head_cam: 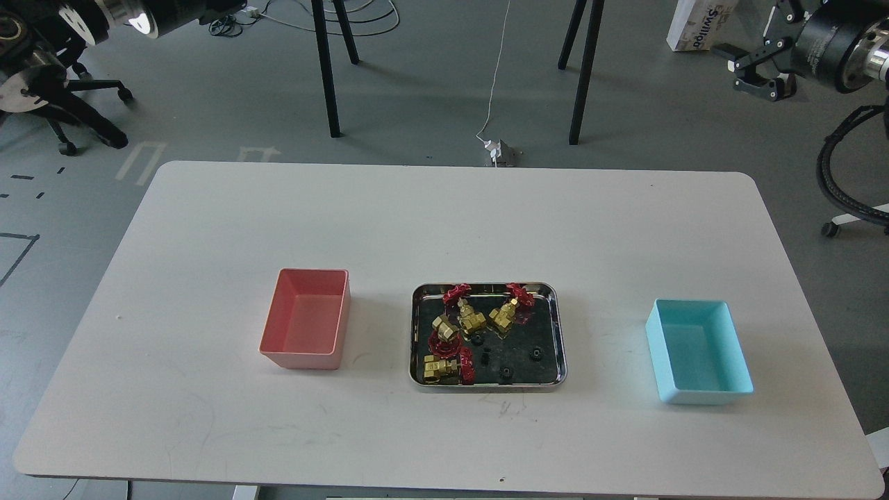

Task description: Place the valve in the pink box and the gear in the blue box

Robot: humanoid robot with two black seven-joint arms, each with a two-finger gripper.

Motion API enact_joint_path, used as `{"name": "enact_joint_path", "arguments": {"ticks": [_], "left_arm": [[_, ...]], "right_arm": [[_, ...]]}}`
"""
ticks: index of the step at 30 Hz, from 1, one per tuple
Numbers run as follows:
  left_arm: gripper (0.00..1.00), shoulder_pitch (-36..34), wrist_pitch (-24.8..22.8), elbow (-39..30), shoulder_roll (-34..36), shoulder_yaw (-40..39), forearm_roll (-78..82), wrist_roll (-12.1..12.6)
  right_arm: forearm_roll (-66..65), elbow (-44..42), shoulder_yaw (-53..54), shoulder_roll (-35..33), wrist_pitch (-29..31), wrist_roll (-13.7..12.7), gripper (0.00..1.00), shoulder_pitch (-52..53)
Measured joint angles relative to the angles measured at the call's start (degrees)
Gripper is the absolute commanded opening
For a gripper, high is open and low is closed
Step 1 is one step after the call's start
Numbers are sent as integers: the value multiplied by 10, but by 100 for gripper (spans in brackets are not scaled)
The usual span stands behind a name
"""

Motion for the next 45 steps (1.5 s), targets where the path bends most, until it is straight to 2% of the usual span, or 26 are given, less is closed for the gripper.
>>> {"name": "enact_joint_path", "arguments": {"ticks": [8,13,15,18,20,24,28,34,39,45], "left_arm": [[98,17,7,7,-16,-43,-17,-13],[100,31,-3,93,-45,-52,-59,-10],[98,49,-13,94,-53,-31,-55,-18],[94,77,-4,24,-31,0,4,-50],[94,92,36,-44,-2,7,99,-64],[94,133,120,-152,16,11,314,-69],[94,178,191,-219,12,13,552,-53],[94,266,262,-233,-44,37,813,-3],[94,343,272,-219,-100,51,847,32],[94,376,272,-167,-164,80,848,42]], "right_arm": [[-1,7,5,1,0,0,99,2],[-6,18,15,1,4,2,99,3],[-14,18,16,1,5,2,99,3],[-39,19,16,1,6,2,98,5],[-60,19,16,1,7,2,98,11],[-82,16,16,0,0,1,98,19],[-84,16,16,0,-1,1,98,21],[-86,16,15,-6,1,1,98,24],[-87,16,14,-7,0,1,98,30],[-87,14,14,-8,0,1,98,32]]}}
